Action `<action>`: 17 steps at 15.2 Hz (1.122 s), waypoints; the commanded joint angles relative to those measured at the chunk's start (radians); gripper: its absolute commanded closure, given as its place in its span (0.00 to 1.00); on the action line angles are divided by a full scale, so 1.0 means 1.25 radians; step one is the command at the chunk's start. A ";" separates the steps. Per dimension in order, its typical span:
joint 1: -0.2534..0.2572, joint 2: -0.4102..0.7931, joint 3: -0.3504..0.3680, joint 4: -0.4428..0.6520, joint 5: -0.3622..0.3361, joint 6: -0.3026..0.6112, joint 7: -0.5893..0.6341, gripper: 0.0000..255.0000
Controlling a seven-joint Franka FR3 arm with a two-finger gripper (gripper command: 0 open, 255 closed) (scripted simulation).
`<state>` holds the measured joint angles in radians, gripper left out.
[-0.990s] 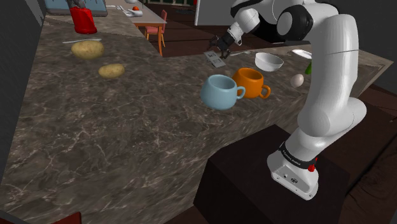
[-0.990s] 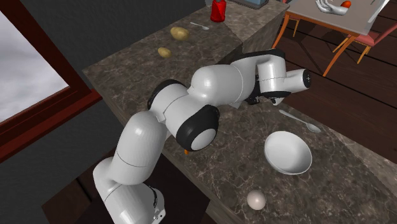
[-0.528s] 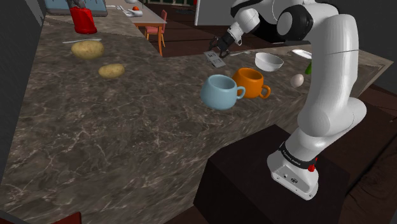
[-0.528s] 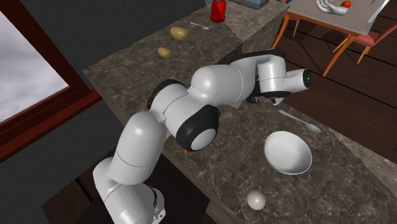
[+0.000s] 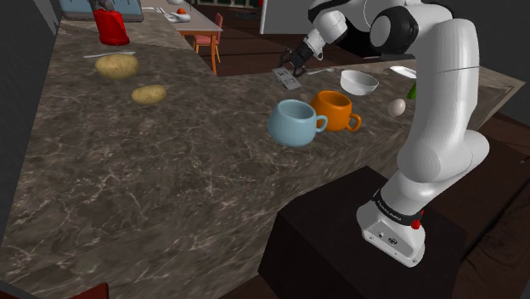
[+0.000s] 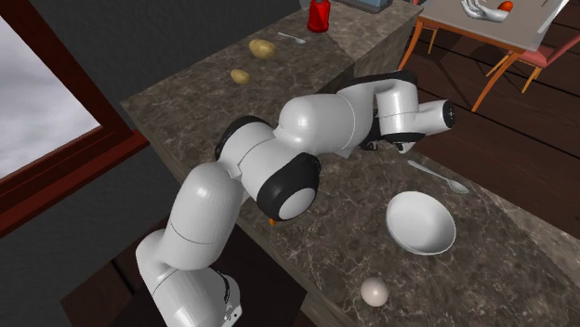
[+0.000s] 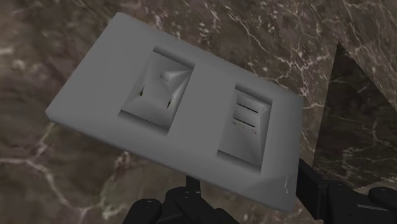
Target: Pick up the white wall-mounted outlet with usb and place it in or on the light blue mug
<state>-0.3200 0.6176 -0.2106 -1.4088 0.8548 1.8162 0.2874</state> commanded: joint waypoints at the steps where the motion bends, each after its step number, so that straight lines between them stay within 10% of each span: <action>1: 0.000 -0.005 -0.001 0.006 -0.003 -0.009 0.008 1.00; 17: -0.008 -0.048 -0.009 0.100 -0.028 -0.112 0.097 1.00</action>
<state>-0.3282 0.5603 -0.2215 -1.2949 0.8217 1.6875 0.4009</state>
